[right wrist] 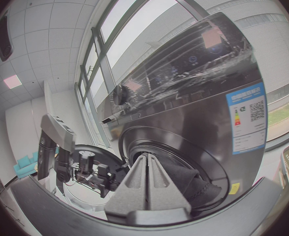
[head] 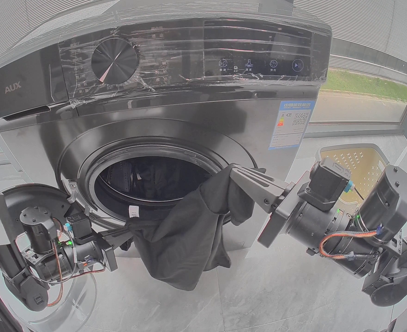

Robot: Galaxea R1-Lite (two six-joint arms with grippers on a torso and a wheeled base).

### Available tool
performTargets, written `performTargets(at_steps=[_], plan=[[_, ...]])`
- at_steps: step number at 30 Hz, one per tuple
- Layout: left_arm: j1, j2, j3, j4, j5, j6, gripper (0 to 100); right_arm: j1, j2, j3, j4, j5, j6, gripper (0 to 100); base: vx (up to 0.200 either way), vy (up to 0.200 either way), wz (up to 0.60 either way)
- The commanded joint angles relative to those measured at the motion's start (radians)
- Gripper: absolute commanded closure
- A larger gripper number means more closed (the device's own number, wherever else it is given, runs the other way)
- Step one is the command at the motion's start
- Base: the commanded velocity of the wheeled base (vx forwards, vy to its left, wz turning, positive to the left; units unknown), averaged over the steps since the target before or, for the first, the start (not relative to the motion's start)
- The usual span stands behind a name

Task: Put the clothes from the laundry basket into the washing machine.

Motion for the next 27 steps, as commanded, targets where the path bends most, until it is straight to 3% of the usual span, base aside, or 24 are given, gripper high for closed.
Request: performTargets(at_steps=[1,13,17,27], plan=[[0.015,-0.139,0.044,0.000,-0.001,-0.003,100,-0.046,-0.023,0.039,0.002,0.004,-0.002,100,0.000,0.000,0.00],[0.015,-0.346,0.113,0.003,-0.001,-0.025,100,-0.079,-0.031,0.053,0.027,-0.007,-0.010,100,0.000,0.000,0.00],[0.015,-0.436,0.113,0.012,0.002,-0.052,100,-0.095,-0.028,0.054,0.028,-0.007,-0.013,100,0.000,0.000,0.00],[0.018,-0.467,0.111,0.004,0.005,-0.062,100,-0.165,-0.037,0.088,0.027,-0.007,-0.014,100,0.000,0.000,0.00]])
